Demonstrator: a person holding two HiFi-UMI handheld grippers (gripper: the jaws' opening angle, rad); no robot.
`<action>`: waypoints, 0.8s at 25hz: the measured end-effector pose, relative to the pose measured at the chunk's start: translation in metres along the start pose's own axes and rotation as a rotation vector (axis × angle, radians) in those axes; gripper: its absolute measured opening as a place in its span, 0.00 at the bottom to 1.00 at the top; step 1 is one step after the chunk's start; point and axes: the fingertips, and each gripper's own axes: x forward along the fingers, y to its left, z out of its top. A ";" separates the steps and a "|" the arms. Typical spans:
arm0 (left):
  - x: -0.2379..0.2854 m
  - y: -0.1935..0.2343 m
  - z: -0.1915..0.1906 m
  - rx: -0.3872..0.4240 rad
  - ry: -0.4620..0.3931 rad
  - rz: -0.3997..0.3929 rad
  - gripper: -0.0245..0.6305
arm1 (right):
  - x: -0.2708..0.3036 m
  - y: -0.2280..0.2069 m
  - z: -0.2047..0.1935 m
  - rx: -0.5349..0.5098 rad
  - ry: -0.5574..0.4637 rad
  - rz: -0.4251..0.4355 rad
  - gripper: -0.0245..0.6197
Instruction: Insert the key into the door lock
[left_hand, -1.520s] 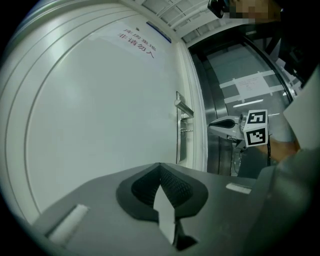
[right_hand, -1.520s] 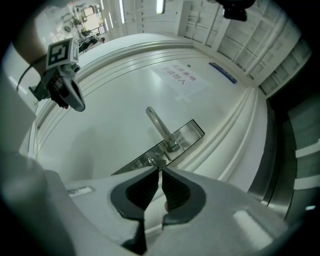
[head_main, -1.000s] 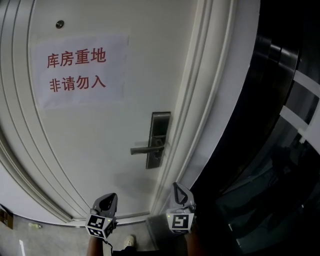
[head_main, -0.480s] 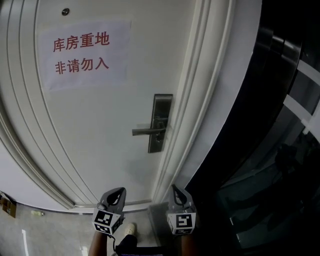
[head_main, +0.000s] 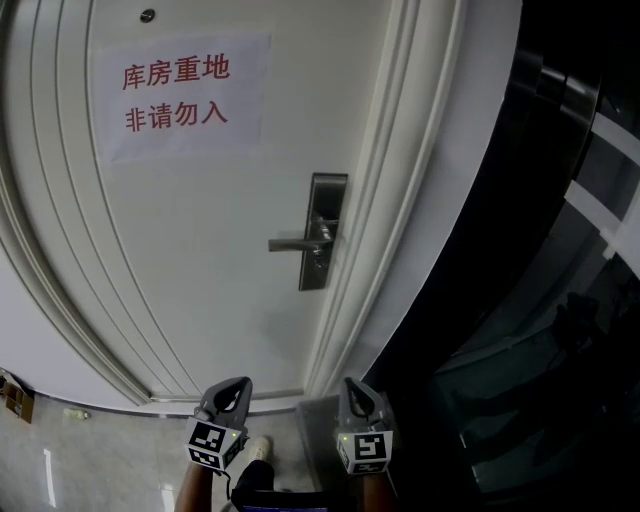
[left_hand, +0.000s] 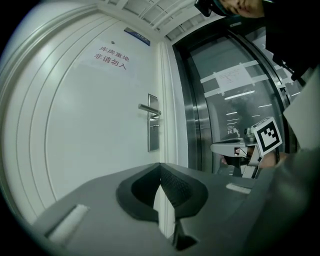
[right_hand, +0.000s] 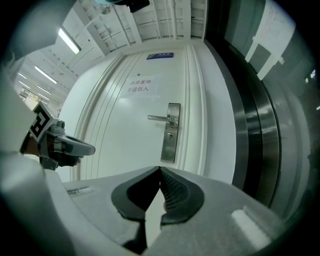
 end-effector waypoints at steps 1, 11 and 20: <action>-0.003 -0.002 -0.003 -0.001 0.004 -0.001 0.04 | -0.003 0.003 -0.003 0.005 0.003 0.007 0.04; -0.028 -0.018 -0.022 -0.015 0.031 0.013 0.04 | -0.028 0.018 -0.017 0.019 0.009 0.040 0.04; -0.039 -0.023 -0.026 -0.017 0.033 0.029 0.04 | -0.036 0.022 -0.017 0.020 -0.002 0.059 0.04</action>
